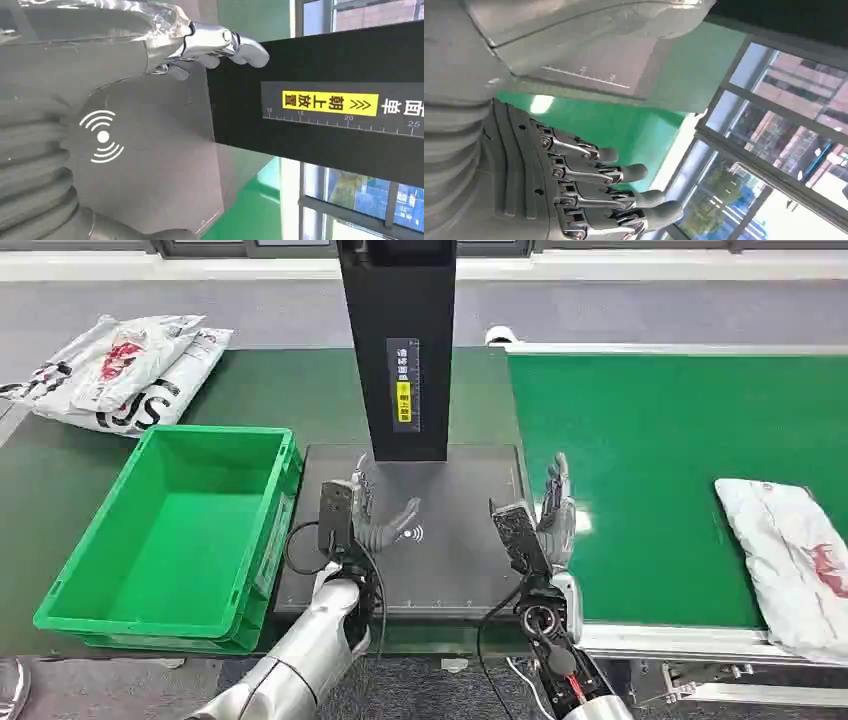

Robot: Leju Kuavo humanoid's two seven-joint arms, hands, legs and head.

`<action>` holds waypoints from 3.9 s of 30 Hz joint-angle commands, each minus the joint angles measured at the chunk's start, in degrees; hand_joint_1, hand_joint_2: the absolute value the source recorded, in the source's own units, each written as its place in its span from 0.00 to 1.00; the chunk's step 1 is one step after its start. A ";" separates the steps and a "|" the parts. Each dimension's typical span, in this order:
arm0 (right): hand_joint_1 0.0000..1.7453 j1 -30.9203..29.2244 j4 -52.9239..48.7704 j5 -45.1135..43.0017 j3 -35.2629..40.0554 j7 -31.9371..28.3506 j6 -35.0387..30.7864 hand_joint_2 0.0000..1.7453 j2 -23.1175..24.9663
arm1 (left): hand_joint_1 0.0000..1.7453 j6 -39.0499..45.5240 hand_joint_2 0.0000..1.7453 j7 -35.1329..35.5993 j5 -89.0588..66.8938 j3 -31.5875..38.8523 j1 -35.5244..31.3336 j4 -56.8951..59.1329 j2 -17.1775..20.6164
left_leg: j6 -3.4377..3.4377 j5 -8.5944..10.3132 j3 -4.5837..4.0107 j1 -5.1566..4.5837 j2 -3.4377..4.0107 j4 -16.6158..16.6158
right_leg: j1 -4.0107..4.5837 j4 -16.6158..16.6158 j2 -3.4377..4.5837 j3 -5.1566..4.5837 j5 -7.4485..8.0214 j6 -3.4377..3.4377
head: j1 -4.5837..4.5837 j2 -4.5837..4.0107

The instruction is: Moved the parcel from conveyor to table for the left to box.

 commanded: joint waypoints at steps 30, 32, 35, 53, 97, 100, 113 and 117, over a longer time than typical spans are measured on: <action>0.00 -0.23 1.76 34.65 -38.15 1.13 -2.78 1.00 -0.23 | 0.00 0.40 1.00 0.38 -0.49 1.31 -1.77 3.74 1.40 | 0.06 0.03 0.23 -0.04 -0.20 -0.15 | -0.03 -0.16 -0.27 0.31 -0.04 0.01 | -0.02 0.02; 0.00 -0.44 1.33 39.98 -43.92 0.92 -2.78 1.00 0.16 | 0.00 0.48 1.00 0.16 -0.64 1.38 -1.46 3.64 1.37 | 0.05 0.04 0.19 -0.05 -0.31 -0.14 | -0.05 -0.13 -0.31 0.28 -0.05 0.02 | 0.00 0.00; 0.00 -0.02 -0.97 46.40 -49.35 2.24 -2.78 1.00 0.22 | 0.00 0.54 1.00 -0.02 -0.67 1.52 -1.05 3.21 1.32 | 0.08 0.00 0.36 -0.04 -0.24 -0.23 | -0.03 -0.28 -0.30 0.48 -0.05 0.04 | 0.00 0.00; 0.00 2.81 12.34 62.46 -47.60 31.52 -2.78 1.00 -9.89 | 0.00 0.51 1.00 0.61 -1.23 2.93 1.28 0.77 1.76 | 0.17 -0.12 0.32 -0.05 -0.13 -0.17 | -0.08 -0.23 -0.18 0.41 -0.10 0.11 | 0.00 0.02; 1.00 -9.34 28.05 59.47 -38.97 35.93 -2.78 1.00 -12.69 | 0.00 3.07 1.00 0.48 -3.73 6.91 0.48 2.87 2.98 | 0.59 -0.32 0.65 -0.09 0.25 -0.06 | -0.26 -0.33 0.25 0.81 -0.10 0.50 | 0.00 0.00; 1.00 -8.93 22.53 58.02 -39.10 32.87 -2.78 1.00 -11.17 | 0.00 3.68 1.00 0.50 -4.21 7.15 0.81 2.40 3.15 | 0.60 -0.33 0.44 -0.13 0.19 0.08 | -0.30 -0.15 0.25 0.62 -0.13 0.55 | 0.00 0.02; 1.00 9.00 -19.91 41.90 -10.79 8.22 -2.78 1.00 5.34 | 0.00 5.14 1.00 2.95 -12.93 10.47 3.63 -7.94 4.88 | 0.47 -0.29 0.28 0.01 -0.26 0.04 | -0.17 -0.03 -0.18 0.49 -0.42 0.38 | -0.02 0.02; 1.00 9.00 -19.91 41.90 -10.79 8.22 -2.78 1.00 5.34 | 0.00 5.14 1.00 2.95 -12.93 10.47 3.63 -7.94 4.88 | 0.43 -0.33 0.21 0.01 -0.13 0.06 | -0.16 -0.03 -0.05 0.43 -0.40 0.38 | -0.02 0.00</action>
